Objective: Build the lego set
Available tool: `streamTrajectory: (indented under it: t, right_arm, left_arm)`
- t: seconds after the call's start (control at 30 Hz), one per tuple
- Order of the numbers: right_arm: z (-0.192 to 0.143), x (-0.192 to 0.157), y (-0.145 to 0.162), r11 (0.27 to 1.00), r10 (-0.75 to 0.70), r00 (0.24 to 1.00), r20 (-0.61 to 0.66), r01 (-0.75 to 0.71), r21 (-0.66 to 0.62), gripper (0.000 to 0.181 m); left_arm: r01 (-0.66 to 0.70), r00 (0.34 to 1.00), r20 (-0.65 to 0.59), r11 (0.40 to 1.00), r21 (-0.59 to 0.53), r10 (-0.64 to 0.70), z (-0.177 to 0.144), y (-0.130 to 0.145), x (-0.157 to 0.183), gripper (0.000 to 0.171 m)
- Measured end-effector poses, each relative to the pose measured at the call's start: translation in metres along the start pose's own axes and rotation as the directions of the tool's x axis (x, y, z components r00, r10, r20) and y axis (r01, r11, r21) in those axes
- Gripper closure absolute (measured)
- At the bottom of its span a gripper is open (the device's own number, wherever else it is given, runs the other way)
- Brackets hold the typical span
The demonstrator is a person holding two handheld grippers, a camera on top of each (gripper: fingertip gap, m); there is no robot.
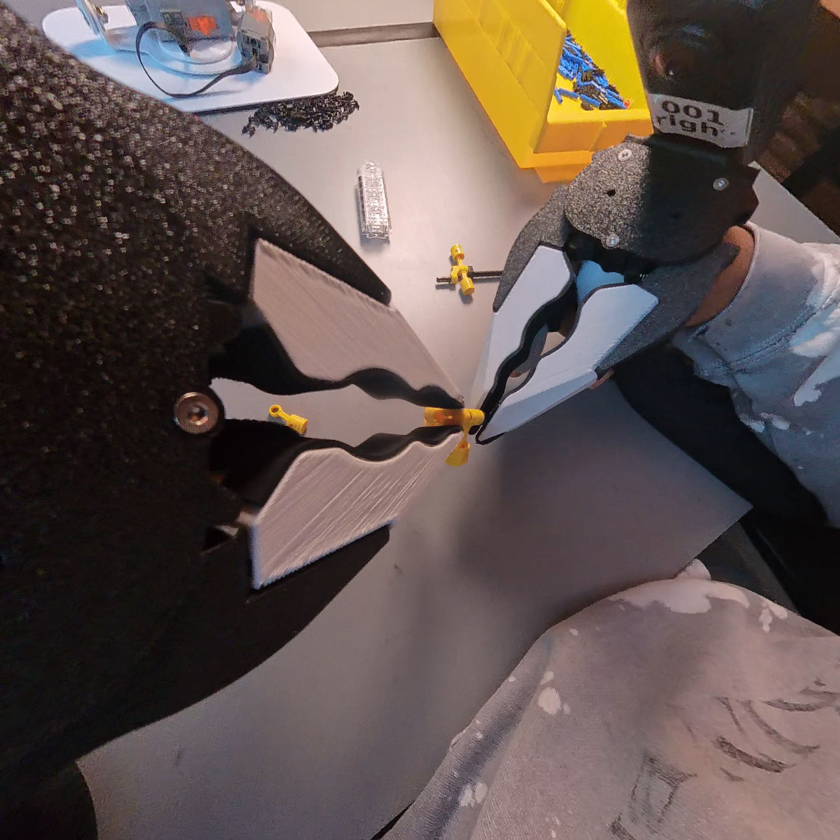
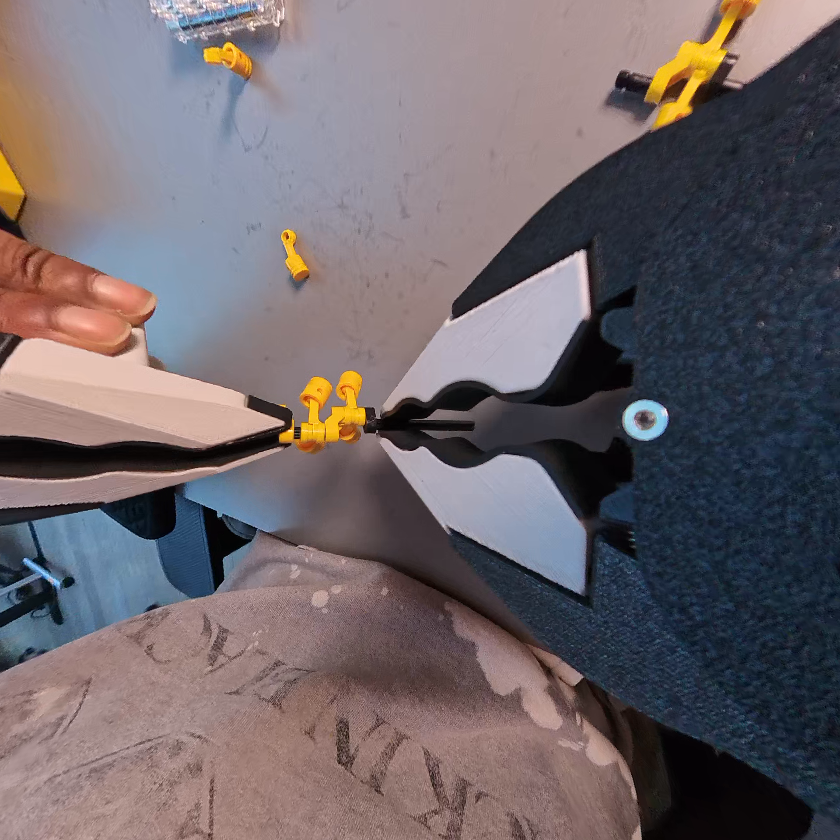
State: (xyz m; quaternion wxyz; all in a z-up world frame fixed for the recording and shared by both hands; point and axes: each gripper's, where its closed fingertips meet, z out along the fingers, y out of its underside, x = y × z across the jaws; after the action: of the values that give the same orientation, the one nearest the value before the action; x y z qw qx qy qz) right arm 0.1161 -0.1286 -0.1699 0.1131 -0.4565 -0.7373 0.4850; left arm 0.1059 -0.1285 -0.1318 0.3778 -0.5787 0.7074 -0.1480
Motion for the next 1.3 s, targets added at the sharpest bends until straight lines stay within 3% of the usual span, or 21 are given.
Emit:
streamTrajectory:
  t: [0.23,0.57,0.8,1.13,1.3]
  right_arm:
    - [0.008,-0.001,0.006,0.999,-0.005,1.0,0.001,0.005,-0.052,0.179]
    - [0.016,0.001,0.02,0.989,0.048,0.999,-0.009,-0.049,-0.14,0.18]
    - [0.017,0.012,0.025,0.966,0.186,0.98,-0.065,-0.195,-0.171,0.181]
    - [0.015,0.027,0.025,0.922,0.333,0.932,-0.142,-0.354,-0.159,0.181]
    - [0.015,0.033,0.025,0.909,0.364,0.916,-0.17,-0.389,-0.151,0.181]
  left_arm:
    - [-0.103,0.995,0.002,0.992,-0.076,0.104,0.004,0.002,0.003,0.166]
    - [-0.22,0.975,-0.088,0.945,-0.243,0.205,0.012,0.015,0.012,0.166]
    - [-0.286,0.957,-0.084,0.869,-0.404,0.276,0.016,0.035,0.008,0.166]
    - [-0.24,0.951,0.026,0.789,-0.565,0.307,0.017,0.051,-0.006,0.167]
    - [-0.262,0.928,0.032,0.71,-0.654,0.372,0.018,0.06,-0.009,0.167]
